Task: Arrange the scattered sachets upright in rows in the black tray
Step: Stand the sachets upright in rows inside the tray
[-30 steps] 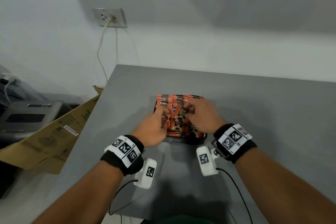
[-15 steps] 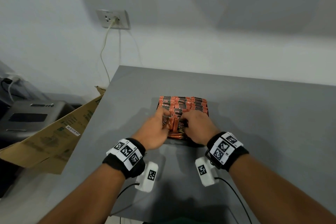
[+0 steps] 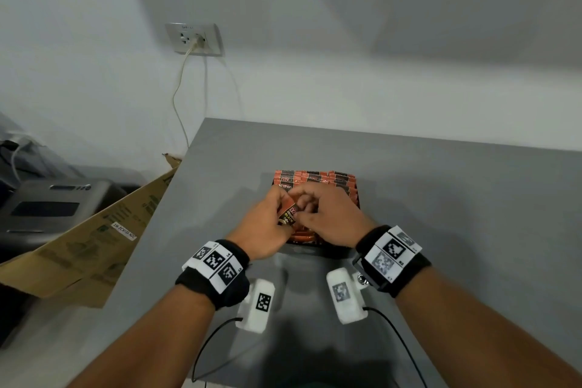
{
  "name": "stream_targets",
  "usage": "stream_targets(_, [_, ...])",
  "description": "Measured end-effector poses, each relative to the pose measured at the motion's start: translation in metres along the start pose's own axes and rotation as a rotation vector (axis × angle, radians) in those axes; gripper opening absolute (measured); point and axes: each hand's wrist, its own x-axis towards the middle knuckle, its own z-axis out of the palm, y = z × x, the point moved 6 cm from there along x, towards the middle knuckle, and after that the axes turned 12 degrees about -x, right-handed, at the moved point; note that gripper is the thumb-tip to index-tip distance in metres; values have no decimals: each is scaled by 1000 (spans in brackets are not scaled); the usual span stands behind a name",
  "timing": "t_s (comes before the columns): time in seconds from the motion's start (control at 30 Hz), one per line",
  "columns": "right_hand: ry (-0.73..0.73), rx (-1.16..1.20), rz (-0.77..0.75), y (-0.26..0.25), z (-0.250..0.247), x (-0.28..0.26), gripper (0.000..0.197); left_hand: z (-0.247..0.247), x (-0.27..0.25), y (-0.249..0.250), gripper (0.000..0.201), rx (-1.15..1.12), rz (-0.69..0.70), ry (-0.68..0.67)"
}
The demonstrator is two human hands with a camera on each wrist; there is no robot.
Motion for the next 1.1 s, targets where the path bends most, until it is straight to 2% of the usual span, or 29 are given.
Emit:
stream_targets(0.07, [-4, -43, -1, 0, -1, 1, 18, -2, -2, -1, 41, -21, -6, 12])
stream_targets(0.17, [16, 8, 54, 0, -18, 4, 14, -3, -6, -6, 52, -65, -43, -9])
stream_targets(0.23, [150, 110, 127, 5, -42, 6, 13, -2, -9, -10, 60, -104, -63, -10])
stream_targets(0.3, [255, 78, 155, 8, -56, 8, 14, 0, -13, -14, 64, -123, -57, 29])
stream_targets(0.33, [243, 54, 154, 8, -54, 9, 16, 2, -15, -15, 64, -115, -43, 54])
stream_targets(0.43, [87, -123, 104, 3, -25, 17, 20, 6, -21, -16, 58, -18, 15, 113])
stream_targets(0.57, [-70, -293, 24, -2, 13, 26, 24, 8, -23, -20, 56, 41, 64, 140])
stream_targets(0.8, [-155, -406, -51, -8, 32, 36, 37, 10, -18, -23, 49, 45, 69, 126])
stream_targets(0.97, [-164, -286, -76, -9, 26, 28, 41, 13, -13, -23, 46, 83, 80, 93])
stream_targets(1.1, [-115, -78, 31, 4, 16, 22, 41, 17, -12, -21, 45, 95, 98, 64])
